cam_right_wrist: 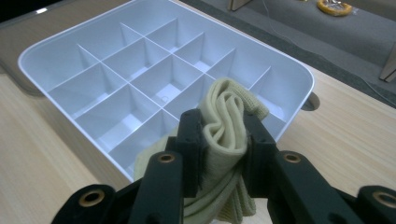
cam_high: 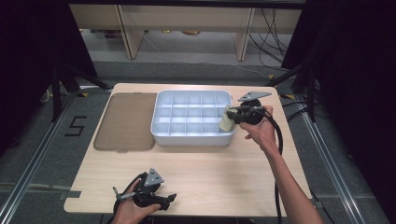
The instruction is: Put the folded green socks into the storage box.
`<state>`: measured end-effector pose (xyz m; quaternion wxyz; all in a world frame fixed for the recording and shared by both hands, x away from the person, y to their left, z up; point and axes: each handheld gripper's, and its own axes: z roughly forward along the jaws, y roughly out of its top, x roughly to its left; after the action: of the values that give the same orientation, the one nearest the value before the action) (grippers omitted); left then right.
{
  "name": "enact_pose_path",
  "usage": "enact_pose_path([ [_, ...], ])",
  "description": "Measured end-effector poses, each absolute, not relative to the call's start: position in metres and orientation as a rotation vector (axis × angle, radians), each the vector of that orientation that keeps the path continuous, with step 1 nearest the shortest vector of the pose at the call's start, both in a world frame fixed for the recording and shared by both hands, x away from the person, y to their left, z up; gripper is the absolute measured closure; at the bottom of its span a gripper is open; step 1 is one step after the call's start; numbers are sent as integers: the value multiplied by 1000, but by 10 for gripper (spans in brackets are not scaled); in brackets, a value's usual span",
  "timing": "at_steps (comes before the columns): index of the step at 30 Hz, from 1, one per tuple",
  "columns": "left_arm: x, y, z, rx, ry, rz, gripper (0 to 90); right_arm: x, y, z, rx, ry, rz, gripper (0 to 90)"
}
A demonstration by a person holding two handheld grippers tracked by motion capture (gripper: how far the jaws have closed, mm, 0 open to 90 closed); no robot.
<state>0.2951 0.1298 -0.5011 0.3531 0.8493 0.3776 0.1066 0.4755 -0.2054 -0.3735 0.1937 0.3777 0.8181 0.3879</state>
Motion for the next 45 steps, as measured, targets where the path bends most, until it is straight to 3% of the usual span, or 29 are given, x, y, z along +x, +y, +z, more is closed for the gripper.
enact_pose_path([
  [20,294,129,-502,2198,983,276,228,503,-198,-397,1069,2303,905,729],
  [45,293,128,-502,2210,964,260,231,506,-174,-429,975,2360,731,729],
])
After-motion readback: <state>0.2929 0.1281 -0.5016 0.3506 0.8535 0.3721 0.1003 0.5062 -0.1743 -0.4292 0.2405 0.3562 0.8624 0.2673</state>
